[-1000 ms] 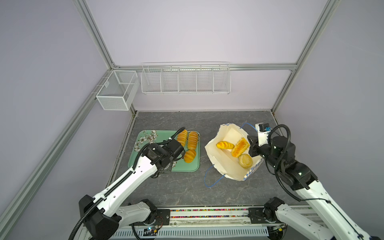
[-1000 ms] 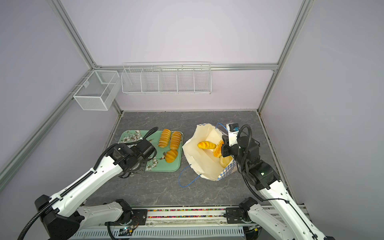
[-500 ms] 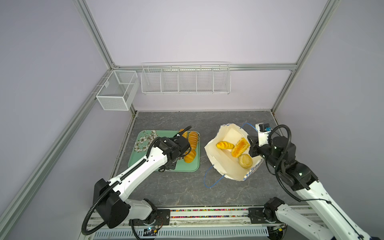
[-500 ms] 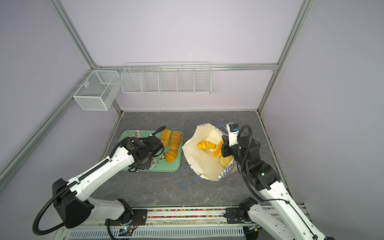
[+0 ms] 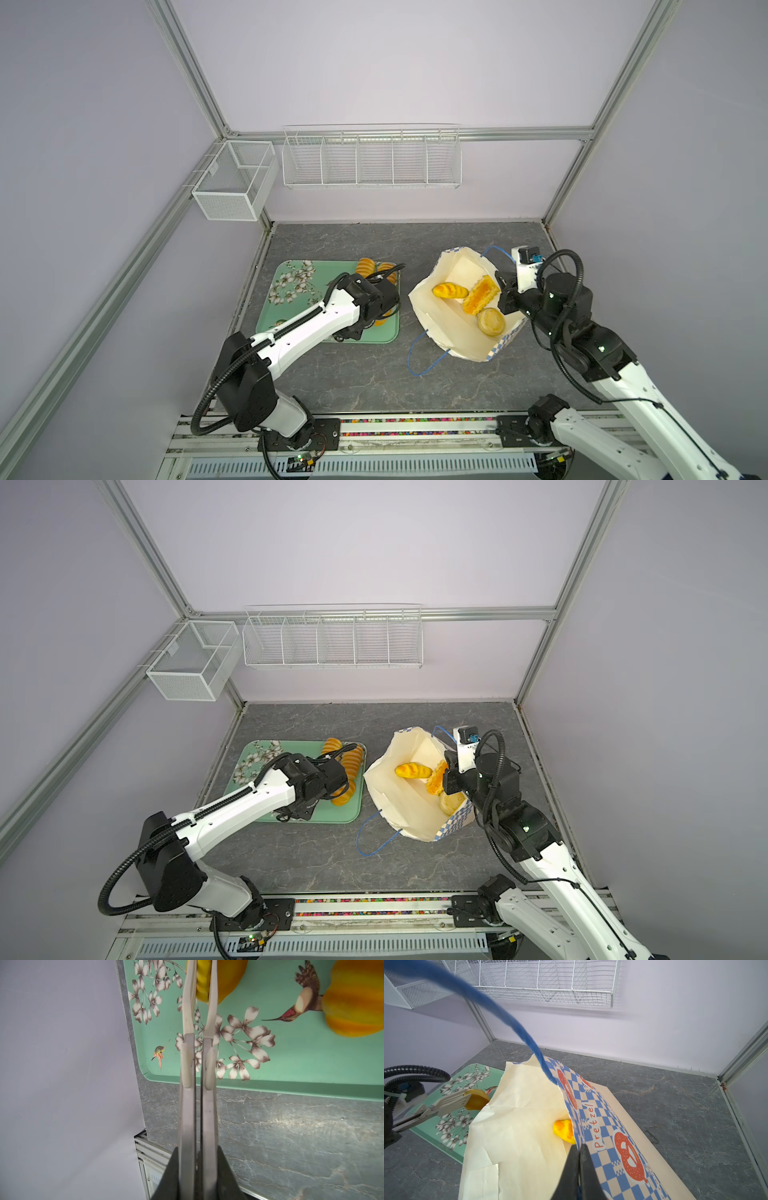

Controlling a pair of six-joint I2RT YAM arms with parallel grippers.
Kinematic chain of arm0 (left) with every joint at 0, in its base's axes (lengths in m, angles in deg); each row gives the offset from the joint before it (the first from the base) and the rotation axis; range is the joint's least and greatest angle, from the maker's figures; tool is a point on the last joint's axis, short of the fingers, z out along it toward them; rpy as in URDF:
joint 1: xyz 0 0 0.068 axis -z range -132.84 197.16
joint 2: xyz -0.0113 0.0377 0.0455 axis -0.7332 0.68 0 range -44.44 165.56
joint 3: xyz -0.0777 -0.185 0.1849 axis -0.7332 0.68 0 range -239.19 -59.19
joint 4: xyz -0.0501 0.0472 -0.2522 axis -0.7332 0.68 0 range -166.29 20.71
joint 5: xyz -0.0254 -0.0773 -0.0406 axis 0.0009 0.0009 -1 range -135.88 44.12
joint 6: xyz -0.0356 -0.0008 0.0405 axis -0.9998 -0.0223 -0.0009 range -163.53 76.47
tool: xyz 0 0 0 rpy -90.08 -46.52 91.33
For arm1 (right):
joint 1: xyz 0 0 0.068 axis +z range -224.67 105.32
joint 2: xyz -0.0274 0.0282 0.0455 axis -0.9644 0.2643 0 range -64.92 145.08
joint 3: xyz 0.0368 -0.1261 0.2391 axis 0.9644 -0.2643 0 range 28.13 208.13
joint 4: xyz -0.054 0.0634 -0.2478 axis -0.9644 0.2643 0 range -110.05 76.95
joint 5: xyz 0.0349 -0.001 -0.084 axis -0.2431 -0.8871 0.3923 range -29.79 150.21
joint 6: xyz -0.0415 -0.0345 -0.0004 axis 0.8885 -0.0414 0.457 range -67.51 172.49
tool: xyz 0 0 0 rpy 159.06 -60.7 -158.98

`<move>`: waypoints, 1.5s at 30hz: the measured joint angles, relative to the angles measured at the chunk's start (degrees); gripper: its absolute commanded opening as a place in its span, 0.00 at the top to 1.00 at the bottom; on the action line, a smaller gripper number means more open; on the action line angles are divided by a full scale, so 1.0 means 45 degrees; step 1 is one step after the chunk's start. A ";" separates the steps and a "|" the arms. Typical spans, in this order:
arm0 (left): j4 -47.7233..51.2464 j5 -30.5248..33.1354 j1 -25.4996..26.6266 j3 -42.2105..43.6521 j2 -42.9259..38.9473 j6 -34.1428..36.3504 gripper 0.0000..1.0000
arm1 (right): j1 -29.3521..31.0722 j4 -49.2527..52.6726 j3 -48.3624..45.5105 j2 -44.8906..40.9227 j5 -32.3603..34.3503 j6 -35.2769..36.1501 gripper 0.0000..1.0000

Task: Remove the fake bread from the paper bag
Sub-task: 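Swing the tongs with the left gripper back over the open bag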

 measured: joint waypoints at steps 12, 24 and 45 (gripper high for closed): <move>0.0175 -0.0767 0.1341 0.0000 0.0151 -0.0194 0.83 | 0.0000 0.0092 0.0000 -0.0131 0.0005 0.0005 0.93; -0.0175 -0.2720 0.1554 0.0015 -0.0243 0.0029 0.75 | -0.0005 0.0335 -0.0005 -0.0359 0.0015 0.0044 0.93; -0.0019 -0.3011 0.1554 -0.2059 -0.2628 0.0719 0.84 | -0.0010 0.0476 0.0000 -0.0418 -0.0155 0.0238 0.93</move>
